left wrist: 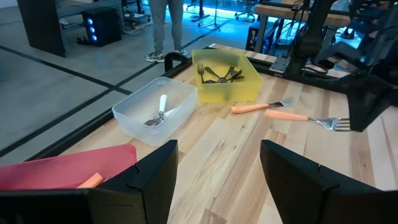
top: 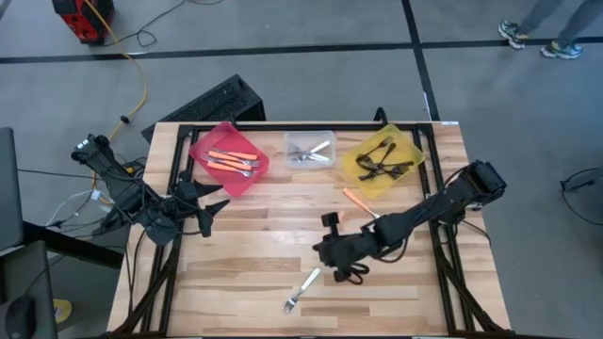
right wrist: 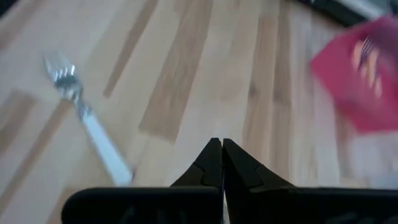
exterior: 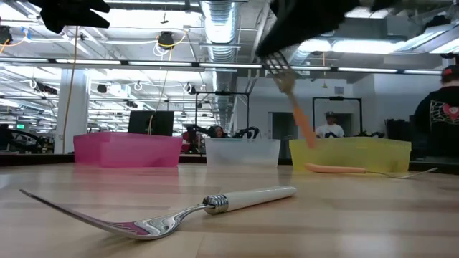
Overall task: Sort silverware by color (type)
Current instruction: Put the orange fork into the red bin
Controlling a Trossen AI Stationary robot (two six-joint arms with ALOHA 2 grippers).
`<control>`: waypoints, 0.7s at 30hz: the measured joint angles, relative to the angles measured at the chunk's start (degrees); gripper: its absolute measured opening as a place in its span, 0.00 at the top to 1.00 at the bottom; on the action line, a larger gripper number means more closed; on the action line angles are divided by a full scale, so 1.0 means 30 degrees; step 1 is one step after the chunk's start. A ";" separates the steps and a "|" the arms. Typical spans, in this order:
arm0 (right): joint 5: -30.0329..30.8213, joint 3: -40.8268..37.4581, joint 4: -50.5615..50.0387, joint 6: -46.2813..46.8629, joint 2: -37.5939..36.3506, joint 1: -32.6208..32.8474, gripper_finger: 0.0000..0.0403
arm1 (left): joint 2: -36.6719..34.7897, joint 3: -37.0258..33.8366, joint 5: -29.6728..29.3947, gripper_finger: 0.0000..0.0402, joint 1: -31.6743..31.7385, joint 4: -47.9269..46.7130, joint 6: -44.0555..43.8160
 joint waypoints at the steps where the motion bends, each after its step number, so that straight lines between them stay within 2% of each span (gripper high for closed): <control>1: -0.0031 0.0000 0.0615 -0.0317 0.0000 -0.0043 0.95 | 0.0007 0.0006 0.0000 0.47 0.0000 0.0000 0.0000; 21: -0.7354 -0.0007 1.3300 -0.6347 -0.0838 -0.1395 0.95 | 0.0007 0.0001 0.0165 0.47 0.0000 -0.0051 0.0000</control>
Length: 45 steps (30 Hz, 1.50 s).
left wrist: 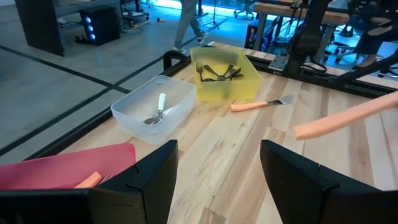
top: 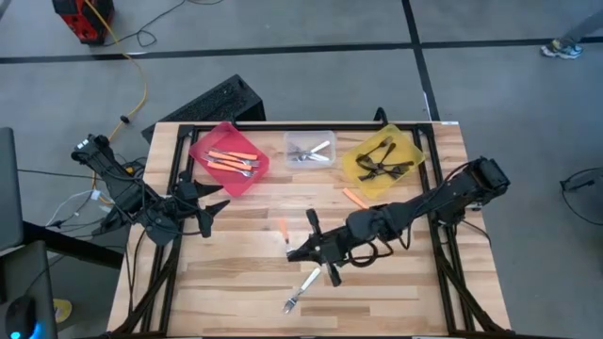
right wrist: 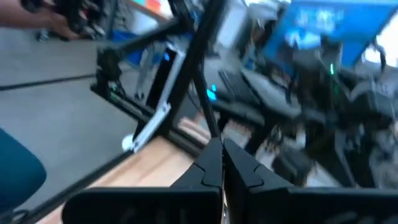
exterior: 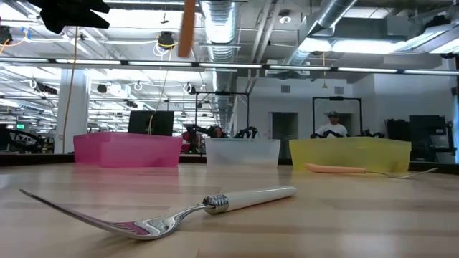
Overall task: Sort silverware by color (type)
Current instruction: Put the orange fork into the red bin
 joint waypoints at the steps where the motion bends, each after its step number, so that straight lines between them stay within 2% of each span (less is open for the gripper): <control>1: -0.0481 0.0000 0.0403 -0.0260 0.0026 -0.0111 0.95 | 0.0000 -0.0001 0.0010 0.47 -0.0004 -0.0003 0.0000; 7: -0.1581 0.0000 0.2389 -0.0729 0.0043 -0.1275 0.95 | 0.0000 -0.0002 0.0010 0.47 -0.0007 0.0103 0.0000; 12: -0.4056 0.0007 0.4803 0.0000 0.0120 -0.2943 0.95 | 0.0000 0.0002 0.0005 0.47 -0.0007 0.0088 0.0038; 20: -0.5678 0.0009 0.8686 0.1318 0.2253 -0.5490 0.95 | 0.0000 0.0000 -0.0014 0.47 -0.0006 -0.0397 0.0051; 25: -0.6656 0.0260 1.0981 0.1494 0.4671 -0.6750 0.95 | -0.0007 0.0005 0.0031 0.47 -0.0007 -0.0469 0.0340; 30: -0.6817 0.1665 1.1929 0.2556 0.6839 -0.7972 0.95 | 0.0000 -0.0002 0.0040 0.47 -0.0007 -0.0621 0.0357; 38: -0.9125 0.5096 1.1756 0.4927 0.9788 -0.9815 0.95 | -0.0002 -0.0002 0.0039 0.47 -0.0002 -0.0986 0.0425; 45: -0.9222 0.8111 1.0850 0.5122 1.1928 -1.0518 0.95 | 0.0000 -0.0002 0.0082 0.47 -0.0007 -0.1027 0.0427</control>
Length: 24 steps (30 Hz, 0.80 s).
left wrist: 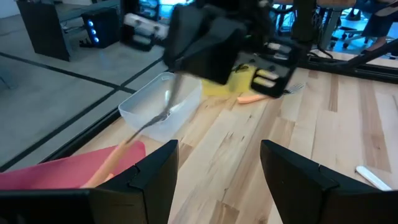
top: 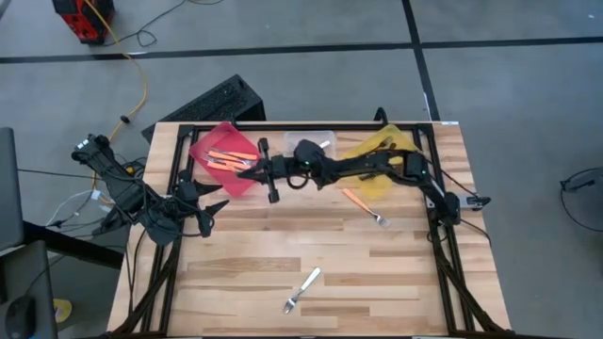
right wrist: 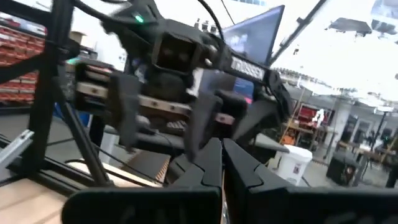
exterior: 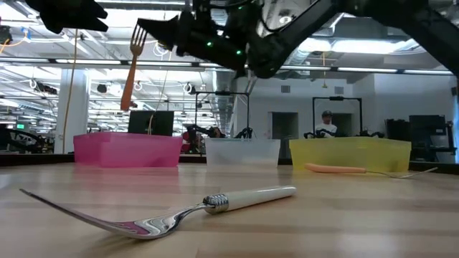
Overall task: Sort silverware by color (type)
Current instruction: Put the orange fork into the red bin
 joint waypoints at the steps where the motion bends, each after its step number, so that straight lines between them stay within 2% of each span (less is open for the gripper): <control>1: -0.0003 0.0438 -0.0276 0.0099 0.0301 -0.0130 0.95 | -0.0002 0.0000 0.0002 0.47 0.0002 -0.0002 -0.0004; 12: 0.1126 0.5079 -0.4735 -0.0806 0.3757 -0.0986 0.95 | 0.0000 0.0000 0.0039 0.47 0.0002 -0.0204 0.0119; 18: 0.1124 0.5586 -0.6321 -0.3193 0.3787 -0.1439 0.95 | 0.0000 0.0000 0.0015 0.47 0.0007 -0.0205 0.0119; 24: 0.0422 0.5571 -0.5855 -0.2948 0.3787 -0.1878 0.95 | 0.0000 0.0000 -0.0153 0.47 0.0007 -0.0211 0.0127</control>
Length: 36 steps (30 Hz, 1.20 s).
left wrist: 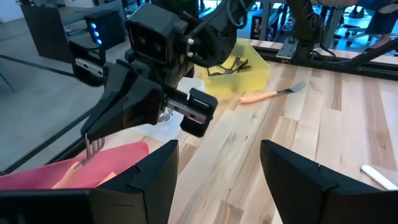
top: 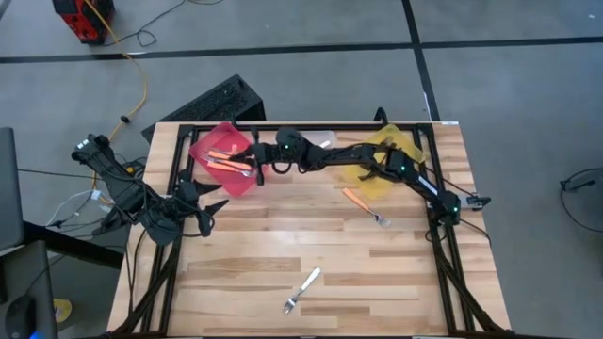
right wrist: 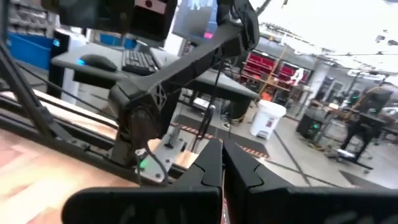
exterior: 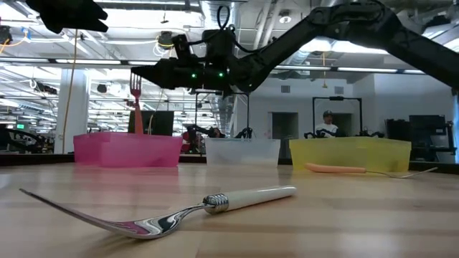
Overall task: Sort silverware by color (type)
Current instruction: Put the orange fork into the red bin
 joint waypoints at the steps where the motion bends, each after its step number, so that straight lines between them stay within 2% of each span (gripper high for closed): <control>1: -0.0373 0.0000 -0.0017 0.0137 0.0000 -0.0071 0.95 | 0.0000 0.0000 0.0000 0.47 -0.0003 0.0000 0.0000; 9: -0.0794 0.0005 0.0102 0.0366 0.0093 -0.0170 0.95 | 0.0000 0.0000 -0.0454 0.47 -0.0004 -0.0009 0.0007; 22: -0.0836 0.0204 0.4762 0.2712 0.1494 -0.0781 0.95 | -0.0007 0.0000 -0.0382 0.47 0.0000 -0.0087 -0.0087; 25: -0.0932 0.0138 0.4645 0.3529 0.1627 -0.0904 0.95 | -0.0007 0.0000 -0.0357 0.47 0.0000 -0.0157 -0.0182; 36: -0.0869 0.0160 0.4689 0.3391 0.1909 -0.0880 0.94 | -0.0007 0.0000 -0.0425 0.47 0.0000 -0.0335 -0.0192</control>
